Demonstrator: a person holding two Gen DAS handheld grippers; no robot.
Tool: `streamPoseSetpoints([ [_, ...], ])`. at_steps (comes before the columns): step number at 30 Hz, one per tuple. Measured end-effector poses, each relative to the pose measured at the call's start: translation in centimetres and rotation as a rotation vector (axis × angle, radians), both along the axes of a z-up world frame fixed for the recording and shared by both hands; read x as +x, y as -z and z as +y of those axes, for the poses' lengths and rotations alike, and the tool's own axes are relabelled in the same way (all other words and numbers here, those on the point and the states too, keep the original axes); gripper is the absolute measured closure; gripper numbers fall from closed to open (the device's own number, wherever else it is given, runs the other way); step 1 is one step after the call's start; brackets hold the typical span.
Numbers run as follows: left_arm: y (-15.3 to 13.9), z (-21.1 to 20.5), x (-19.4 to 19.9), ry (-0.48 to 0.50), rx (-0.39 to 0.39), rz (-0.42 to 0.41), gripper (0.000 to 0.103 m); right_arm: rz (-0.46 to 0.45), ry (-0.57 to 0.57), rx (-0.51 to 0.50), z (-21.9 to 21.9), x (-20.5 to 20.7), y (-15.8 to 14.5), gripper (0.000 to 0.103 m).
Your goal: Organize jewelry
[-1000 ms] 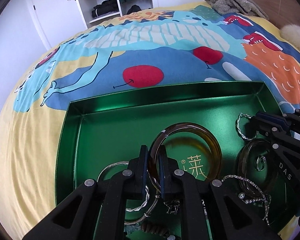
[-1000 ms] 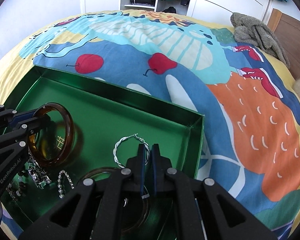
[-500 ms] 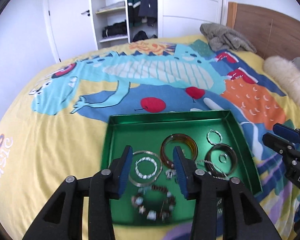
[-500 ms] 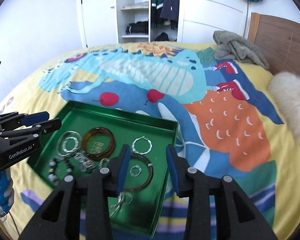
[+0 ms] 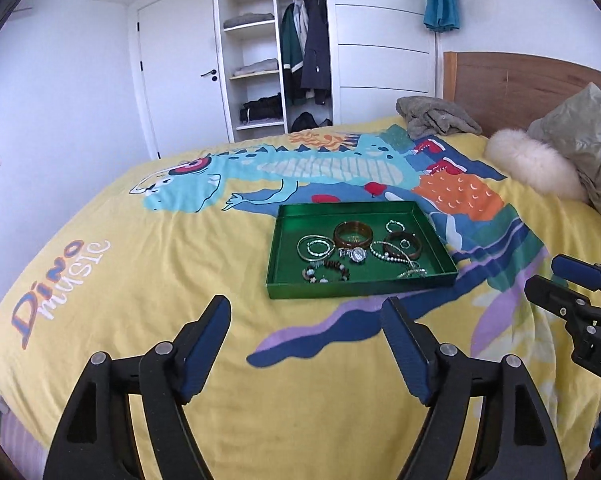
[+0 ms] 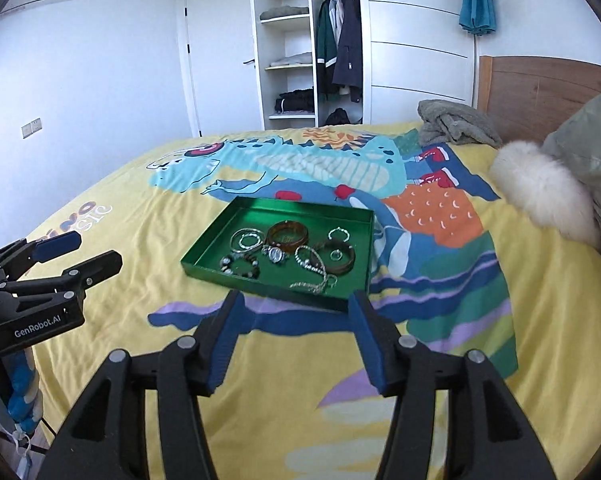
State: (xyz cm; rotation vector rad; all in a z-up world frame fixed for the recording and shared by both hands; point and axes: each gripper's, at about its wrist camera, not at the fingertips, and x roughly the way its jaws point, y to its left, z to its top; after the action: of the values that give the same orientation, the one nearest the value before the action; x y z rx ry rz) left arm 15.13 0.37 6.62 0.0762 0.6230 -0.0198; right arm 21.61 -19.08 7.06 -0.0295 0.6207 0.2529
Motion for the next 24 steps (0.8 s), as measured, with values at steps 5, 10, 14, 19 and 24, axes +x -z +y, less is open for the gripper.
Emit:
streamPoseSetpoints([
  [5,-0.2,0.4,-6.4,-0.021,0.003,-0.037,0.017,-0.013,0.004,-0.006,0.8,-6.8,0.5,0.050],
  [10,-0.7,0.7,-10.9,-0.040,0.013,-0.090,0.011,-0.038,0.004,-0.026,1.5,-11.8,0.7,0.049],
  [14,-1.1,0.9,-13.3,-0.050,0.019,-0.131,0.006,-0.073,0.009,-0.027,1.6,-14.9,0.3,0.046],
  [19,-1.0,0.9,-15.2,-0.056,0.025,-0.152,0.002,-0.107,0.023,-0.025,1.5,-16.8,-0.3,0.041],
  [24,-0.8,1.2,-16.2,-0.061,0.020,-0.174,0.000,-0.126,0.043,-0.021,1.3,-17.9,-0.4,0.039],
])
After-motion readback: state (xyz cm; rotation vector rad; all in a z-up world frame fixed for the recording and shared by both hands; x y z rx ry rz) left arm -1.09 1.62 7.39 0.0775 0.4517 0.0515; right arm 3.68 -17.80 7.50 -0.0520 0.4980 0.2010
